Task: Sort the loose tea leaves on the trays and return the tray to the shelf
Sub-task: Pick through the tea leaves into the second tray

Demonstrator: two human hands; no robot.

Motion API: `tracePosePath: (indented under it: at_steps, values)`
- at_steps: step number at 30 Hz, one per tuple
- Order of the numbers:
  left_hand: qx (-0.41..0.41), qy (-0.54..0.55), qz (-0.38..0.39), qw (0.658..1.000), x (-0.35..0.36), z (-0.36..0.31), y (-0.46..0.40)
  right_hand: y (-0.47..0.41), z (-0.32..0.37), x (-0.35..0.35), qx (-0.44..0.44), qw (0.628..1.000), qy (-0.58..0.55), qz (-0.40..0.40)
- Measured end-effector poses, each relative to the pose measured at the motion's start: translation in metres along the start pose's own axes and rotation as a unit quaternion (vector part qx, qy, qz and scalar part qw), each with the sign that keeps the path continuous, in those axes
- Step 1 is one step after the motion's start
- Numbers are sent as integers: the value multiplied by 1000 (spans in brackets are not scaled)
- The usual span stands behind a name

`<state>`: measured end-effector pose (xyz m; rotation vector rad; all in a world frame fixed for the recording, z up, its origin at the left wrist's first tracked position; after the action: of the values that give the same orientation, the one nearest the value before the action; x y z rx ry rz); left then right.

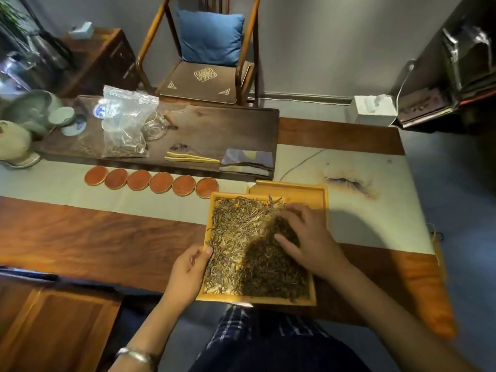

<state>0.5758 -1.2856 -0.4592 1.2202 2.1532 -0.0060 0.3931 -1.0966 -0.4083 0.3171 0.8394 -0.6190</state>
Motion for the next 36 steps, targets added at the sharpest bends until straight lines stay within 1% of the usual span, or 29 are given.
tracePosePath:
  at_steps: [2,4,5,9,11,14,21,27,32,36]
  values:
    - [-7,-3,18,1000,1,4,-3,-8,13,21,-36,997,53,52]
    - [-11,-7,35,999,0,6,-8,-11,21,36,-63,991,103,63]
    - [-13,-10,40,999,0,7,-10,-12,22,40,-62,990,112,65]
    - [-26,-10,48,998,-1,8,-20,-16,20,38,-45,991,119,30]
    - [-30,-7,56,998,1,6,-24,-18,17,37,-39,991,122,27]
    - [-34,3,61,998,4,4,-29,-22,11,37,-30,992,119,34]
    - [-41,14,63,997,6,11,-32,-32,-14,49,-5,991,107,84]
    - [-48,27,63,996,10,21,-31,-40,-35,49,20,991,97,96]
    - [-56,30,58,996,10,22,-32,-47,-47,38,30,992,98,77]
    - [-59,19,40,997,8,17,-34,-47,-54,28,57,992,95,53]
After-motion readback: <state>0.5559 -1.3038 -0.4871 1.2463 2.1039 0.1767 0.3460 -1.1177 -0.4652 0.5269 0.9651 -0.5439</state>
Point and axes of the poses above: each hand's wrist, its own y-axis away from the middle knuckle, its own x-axis out of the palm, z = x × y, the point moved 8 cm from there along -y, towards the middle knuckle, and after that the axes turned 11 degrees about -y, right-handed, at the moved point
